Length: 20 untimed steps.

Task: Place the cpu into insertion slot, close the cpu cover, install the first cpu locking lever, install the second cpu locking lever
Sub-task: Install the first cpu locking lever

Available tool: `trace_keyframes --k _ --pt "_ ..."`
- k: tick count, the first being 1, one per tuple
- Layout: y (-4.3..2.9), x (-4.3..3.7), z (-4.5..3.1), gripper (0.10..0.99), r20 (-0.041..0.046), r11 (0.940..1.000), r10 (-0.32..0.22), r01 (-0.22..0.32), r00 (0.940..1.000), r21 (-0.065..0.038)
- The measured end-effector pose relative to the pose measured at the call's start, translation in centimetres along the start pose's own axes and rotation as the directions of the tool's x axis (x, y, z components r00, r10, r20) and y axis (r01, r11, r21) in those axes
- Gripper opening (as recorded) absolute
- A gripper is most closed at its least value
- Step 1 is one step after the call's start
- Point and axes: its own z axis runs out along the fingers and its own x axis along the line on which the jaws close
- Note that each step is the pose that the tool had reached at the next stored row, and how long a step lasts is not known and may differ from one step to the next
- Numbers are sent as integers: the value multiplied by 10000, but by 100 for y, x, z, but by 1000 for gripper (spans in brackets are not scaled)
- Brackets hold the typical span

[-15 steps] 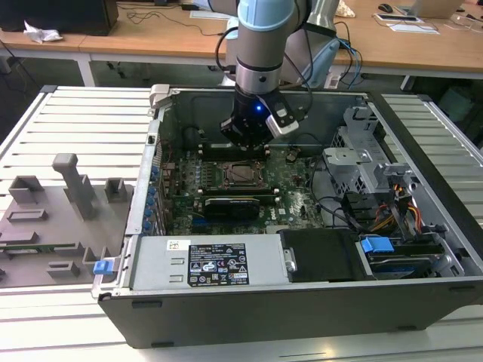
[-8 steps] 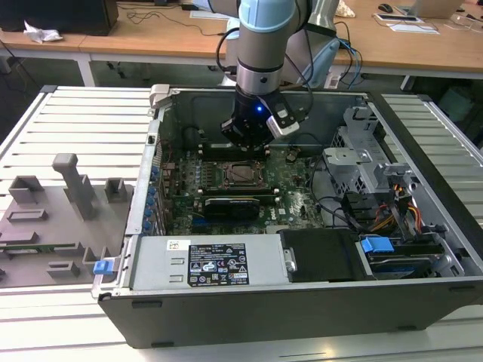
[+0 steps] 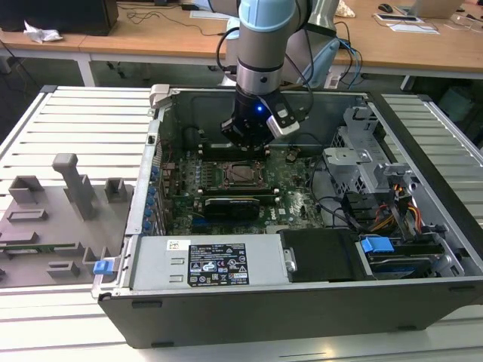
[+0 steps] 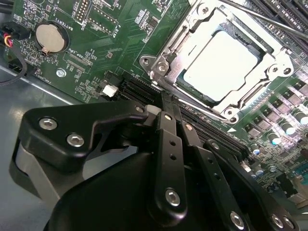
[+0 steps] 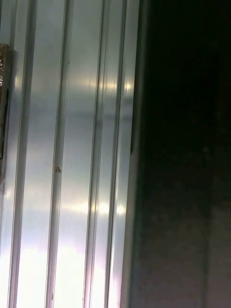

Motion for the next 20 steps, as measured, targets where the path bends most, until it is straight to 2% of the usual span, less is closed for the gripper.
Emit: trace_keyframes --k 13,18,20 --pt "-13 1 28 106 -11 9999 -2 2 10000 154" --pt "-15 2 44 106 -14 9999 -2 2 10000 169" --pt "-15 2 45 106 -11 9999 0 0 10000 146"
